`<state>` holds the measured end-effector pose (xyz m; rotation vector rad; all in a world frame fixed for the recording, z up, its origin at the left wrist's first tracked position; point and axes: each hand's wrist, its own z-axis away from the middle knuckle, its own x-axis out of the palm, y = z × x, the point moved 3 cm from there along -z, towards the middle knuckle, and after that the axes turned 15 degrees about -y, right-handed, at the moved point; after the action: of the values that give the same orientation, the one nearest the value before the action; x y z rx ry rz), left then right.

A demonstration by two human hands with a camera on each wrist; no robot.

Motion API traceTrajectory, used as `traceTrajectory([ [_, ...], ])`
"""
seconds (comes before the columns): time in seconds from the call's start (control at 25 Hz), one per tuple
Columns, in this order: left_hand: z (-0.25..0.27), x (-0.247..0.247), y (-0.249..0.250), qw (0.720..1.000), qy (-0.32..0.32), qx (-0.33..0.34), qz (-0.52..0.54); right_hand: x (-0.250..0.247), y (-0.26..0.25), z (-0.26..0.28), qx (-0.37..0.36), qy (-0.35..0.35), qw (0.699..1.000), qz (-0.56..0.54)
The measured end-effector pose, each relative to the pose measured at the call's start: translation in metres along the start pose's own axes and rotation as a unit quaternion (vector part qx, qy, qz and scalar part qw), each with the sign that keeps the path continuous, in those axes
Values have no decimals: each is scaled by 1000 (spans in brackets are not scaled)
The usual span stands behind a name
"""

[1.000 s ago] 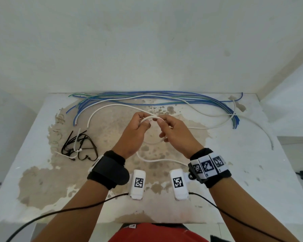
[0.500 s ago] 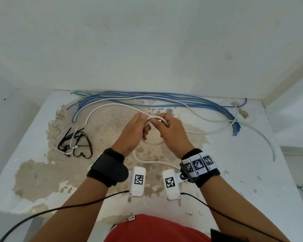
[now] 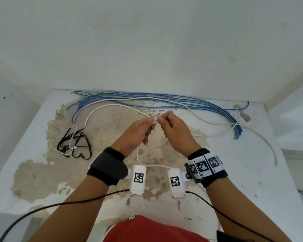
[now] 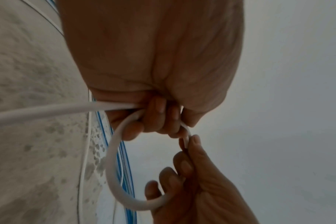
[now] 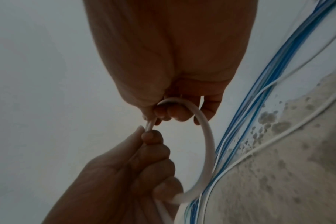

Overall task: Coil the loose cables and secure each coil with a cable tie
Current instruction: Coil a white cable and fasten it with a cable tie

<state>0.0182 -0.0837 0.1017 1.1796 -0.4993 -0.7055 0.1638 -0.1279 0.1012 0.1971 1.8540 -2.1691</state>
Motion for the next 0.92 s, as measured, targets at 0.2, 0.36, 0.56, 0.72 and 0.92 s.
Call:
traceTrajectory([
  [0.2, -4, -27, -3, 959, 170, 78, 213, 6, 8, 13, 91, 87, 992, -26],
  [0.36, -5, -37, -1, 902, 182, 111, 375, 44, 19, 38, 283, -236, 927, -73],
  [0.56, -2, -36, -14, 895, 180, 92, 398, 51, 53, 22, 298, 34, 774, -558],
  [0.72, 6, -38, -24, 910, 173, 63, 371, 32, 58, 18, 230, 184, 739, -605],
  [0.92, 16, -29, -24, 948, 85, -60, 300, 21, 33, 29, 205, 90, 890, -397],
])
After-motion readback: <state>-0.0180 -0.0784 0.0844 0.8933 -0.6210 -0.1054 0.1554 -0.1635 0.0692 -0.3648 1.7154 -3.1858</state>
